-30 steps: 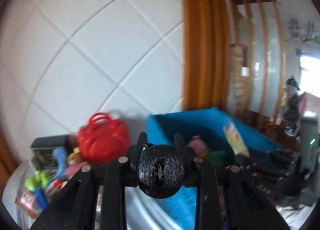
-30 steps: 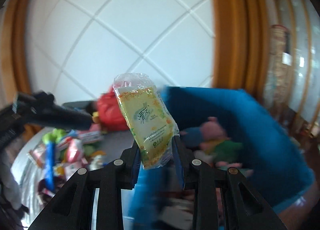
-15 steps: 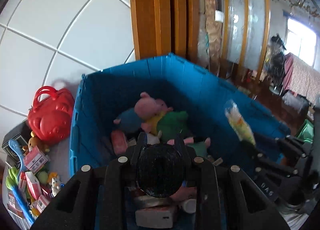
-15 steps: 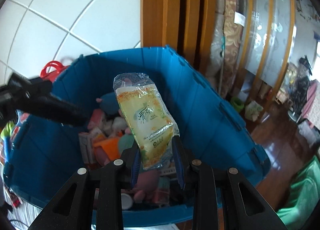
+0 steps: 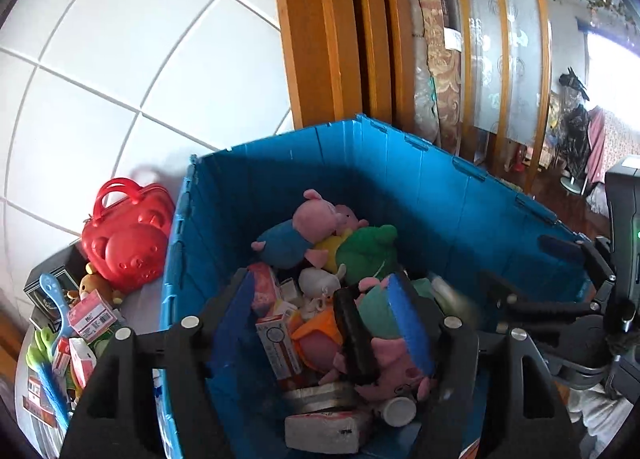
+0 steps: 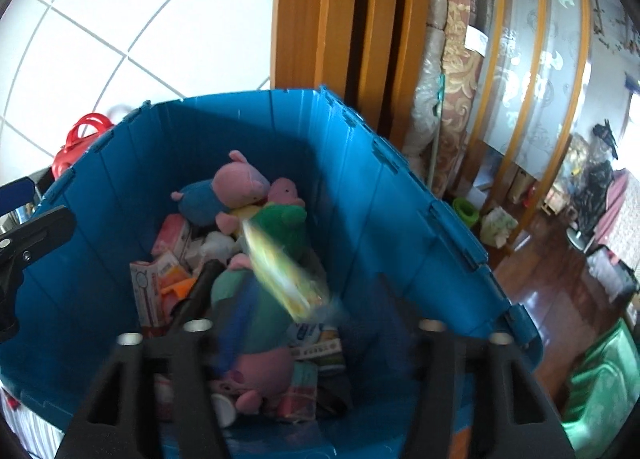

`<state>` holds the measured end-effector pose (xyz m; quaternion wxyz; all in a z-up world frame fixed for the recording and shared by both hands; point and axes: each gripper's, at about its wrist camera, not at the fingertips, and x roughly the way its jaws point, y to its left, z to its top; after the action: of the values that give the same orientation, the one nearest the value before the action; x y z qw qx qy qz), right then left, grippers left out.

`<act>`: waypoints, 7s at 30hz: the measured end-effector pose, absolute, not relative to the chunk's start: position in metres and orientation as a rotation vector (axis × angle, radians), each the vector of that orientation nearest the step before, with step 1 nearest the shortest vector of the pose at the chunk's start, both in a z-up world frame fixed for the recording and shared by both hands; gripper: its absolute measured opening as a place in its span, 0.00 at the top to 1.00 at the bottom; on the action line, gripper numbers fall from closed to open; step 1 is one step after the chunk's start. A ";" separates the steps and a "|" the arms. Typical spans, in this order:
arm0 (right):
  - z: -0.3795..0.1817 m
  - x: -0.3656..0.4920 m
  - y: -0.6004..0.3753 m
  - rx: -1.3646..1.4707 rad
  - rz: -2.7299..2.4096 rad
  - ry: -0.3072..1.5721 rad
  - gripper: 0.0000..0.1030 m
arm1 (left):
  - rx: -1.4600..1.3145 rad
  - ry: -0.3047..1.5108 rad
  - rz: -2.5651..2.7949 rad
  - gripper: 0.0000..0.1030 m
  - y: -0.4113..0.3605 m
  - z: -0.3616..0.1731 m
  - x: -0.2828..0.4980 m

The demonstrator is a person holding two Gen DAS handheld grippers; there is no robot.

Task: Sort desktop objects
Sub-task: 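Carry both held items to the blue crate and release them inside, then grasp the maroon knit hat with the left tool while the right tool grasps the white-red tube, then lift the hat and tube and drop both into the blue crate, then return both tools to the table and reach for the green cup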

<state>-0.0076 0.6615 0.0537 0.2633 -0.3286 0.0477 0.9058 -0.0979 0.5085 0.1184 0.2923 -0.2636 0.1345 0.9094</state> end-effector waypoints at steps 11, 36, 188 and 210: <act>0.079 0.004 0.621 -0.764 2.489 0.037 0.00 | -0.598 0.260 2.491 0.34 0.453 0.136 -0.074; 0.064 -0.098 0.341 -0.826 3.063 0.031 0.00 | -1.048 0.028 3.005 0.29 0.066 0.004 -0.120; 0.083 -0.050 0.626 -0.786 2.539 0.090 0.00 | -0.705 0.216 2.443 0.35 0.447 0.126 -0.124; 0.094 -0.104 0.399 -0.733 3.016 0.079 0.00 | -0.976 0.045 2.895 0.34 0.139 0.041 -0.151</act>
<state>-0.1038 0.3991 0.0944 0.0182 -0.2360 0.0254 0.9713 -0.1506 0.1393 0.0412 0.0431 -0.3192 0.0148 0.9466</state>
